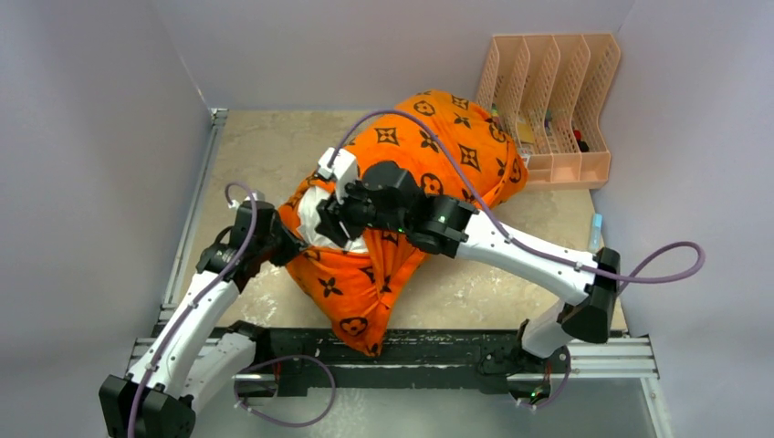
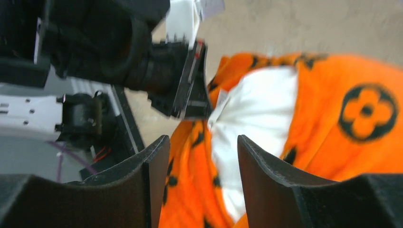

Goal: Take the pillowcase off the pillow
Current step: Remove the pillow from the pillowcase.

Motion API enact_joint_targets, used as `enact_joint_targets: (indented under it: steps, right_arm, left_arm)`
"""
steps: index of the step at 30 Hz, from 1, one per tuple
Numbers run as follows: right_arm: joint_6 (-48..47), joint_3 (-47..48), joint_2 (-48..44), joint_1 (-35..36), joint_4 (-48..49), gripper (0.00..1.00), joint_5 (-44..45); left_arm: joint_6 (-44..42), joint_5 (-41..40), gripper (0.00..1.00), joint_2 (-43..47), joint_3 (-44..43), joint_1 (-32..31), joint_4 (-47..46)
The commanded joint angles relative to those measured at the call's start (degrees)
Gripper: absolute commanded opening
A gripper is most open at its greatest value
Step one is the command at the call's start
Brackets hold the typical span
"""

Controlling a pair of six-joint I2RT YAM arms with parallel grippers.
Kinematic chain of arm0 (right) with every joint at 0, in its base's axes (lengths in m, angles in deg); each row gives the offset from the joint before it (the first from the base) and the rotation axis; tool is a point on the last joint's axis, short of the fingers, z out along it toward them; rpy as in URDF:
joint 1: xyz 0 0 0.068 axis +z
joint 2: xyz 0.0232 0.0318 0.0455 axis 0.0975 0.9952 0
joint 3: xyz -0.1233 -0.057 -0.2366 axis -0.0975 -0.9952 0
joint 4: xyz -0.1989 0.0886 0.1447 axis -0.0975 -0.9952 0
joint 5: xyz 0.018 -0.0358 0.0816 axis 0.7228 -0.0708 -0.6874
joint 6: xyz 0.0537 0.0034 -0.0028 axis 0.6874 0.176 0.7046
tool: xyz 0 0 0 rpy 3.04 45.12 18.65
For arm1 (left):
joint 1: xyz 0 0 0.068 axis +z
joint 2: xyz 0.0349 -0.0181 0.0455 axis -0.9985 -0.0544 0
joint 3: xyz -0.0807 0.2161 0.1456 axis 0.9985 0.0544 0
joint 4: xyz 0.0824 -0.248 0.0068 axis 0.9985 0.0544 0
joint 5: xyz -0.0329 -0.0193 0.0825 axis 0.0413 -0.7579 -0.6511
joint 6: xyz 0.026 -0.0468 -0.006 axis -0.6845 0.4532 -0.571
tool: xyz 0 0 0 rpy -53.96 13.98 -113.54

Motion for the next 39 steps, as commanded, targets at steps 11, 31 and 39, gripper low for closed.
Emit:
enact_joint_targets:
  steps: [11, 31, 39]
  right_arm:
    - [-0.57, 20.14, 24.59, -1.63, -18.64, 0.84, 20.54]
    - [37.48, 19.01, 27.31, -3.14, -30.51, 0.88, 31.65]
    - [56.22, 33.37, 38.88, 3.45, -47.12, 0.98, 36.12]
  left_arm:
    - [0.63, 1.89, 0.0, 6.04, 4.99, 0.01, 7.23]
    - [4.34, 7.72, 0.0, 8.99, 12.61, 0.01, 2.0]
    - [6.42, 7.22, 0.0, 10.85, 14.25, -0.07, 1.26]
